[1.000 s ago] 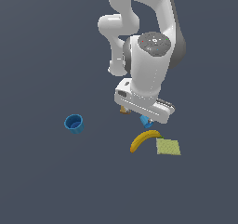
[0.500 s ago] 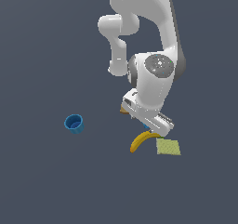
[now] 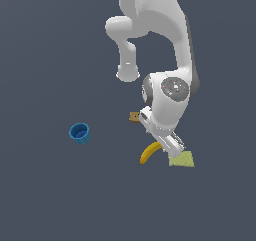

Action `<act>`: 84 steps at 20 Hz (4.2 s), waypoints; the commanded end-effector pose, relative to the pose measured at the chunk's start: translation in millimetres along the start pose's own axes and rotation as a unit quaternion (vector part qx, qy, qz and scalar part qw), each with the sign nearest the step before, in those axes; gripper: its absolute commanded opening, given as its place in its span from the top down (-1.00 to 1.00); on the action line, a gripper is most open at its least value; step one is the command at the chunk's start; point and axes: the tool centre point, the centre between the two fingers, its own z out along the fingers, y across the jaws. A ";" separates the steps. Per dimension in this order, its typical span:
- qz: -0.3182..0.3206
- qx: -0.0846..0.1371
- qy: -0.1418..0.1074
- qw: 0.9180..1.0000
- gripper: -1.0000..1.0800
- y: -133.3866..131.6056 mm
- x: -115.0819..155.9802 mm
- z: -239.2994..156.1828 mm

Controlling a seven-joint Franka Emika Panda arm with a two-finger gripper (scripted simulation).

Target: Pick up a designated object from a clutter of objects.

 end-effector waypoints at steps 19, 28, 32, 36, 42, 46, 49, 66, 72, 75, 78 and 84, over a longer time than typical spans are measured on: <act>0.097 0.002 0.006 0.995 -0.92 -10.5 -11.7 42.8; 0.099 0.002 0.006 0.995 -0.92 -9.7 -11.6 74.7; 0.099 0.002 0.006 0.995 -0.92 -9.8 -11.4 89.2; 0.099 0.002 0.006 0.995 -0.92 -10.8 -11.2 93.0; 0.099 0.002 0.006 0.995 1.00 -10.8 -11.2 93.0; 0.099 0.002 0.006 0.995 1.00 -10.8 -11.2 93.0; 0.099 0.001 0.006 0.995 1.00 -9.5 -11.2 92.0; 0.099 0.001 0.006 0.995 1.00 10.7 -3.9 0.1; 0.099 0.002 0.005 0.995 1.00 24.9 1.7 -67.5; 0.099 0.002 0.005 0.995 1.00 32.1 4.9 -103.4; 0.099 0.002 0.005 0.995 1.00 38.6 7.8 -136.6; 0.100 0.002 0.006 0.995 1.00 48.8 13.2 -193.1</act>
